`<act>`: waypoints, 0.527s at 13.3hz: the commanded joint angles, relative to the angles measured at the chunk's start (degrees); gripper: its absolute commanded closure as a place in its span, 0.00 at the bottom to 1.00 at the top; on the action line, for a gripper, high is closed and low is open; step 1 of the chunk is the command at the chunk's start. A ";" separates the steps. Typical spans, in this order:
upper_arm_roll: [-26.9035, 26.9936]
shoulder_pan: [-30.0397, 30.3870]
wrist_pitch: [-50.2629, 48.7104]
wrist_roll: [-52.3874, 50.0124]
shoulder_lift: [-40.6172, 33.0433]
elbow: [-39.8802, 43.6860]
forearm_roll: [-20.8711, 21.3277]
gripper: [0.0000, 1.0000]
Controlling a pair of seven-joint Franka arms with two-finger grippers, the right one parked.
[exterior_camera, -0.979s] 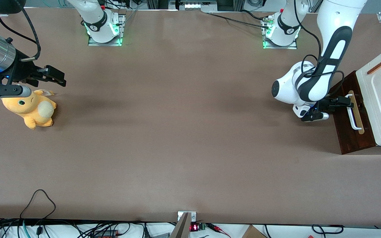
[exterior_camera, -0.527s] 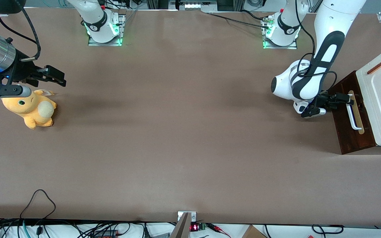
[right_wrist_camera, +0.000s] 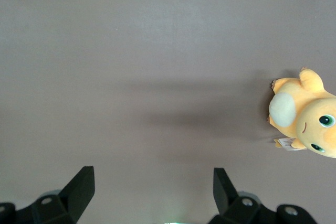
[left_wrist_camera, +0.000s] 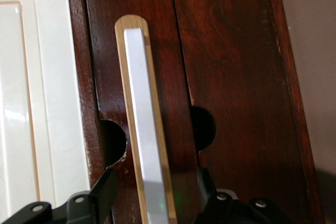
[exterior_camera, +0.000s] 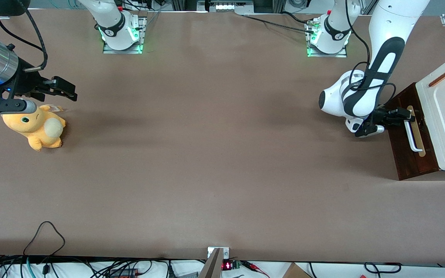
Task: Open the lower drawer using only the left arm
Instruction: 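Close the left gripper around the white bar handle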
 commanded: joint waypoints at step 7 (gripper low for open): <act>1.18 0.19 -0.66 -1.44 0.27 -0.31 2.22 0.53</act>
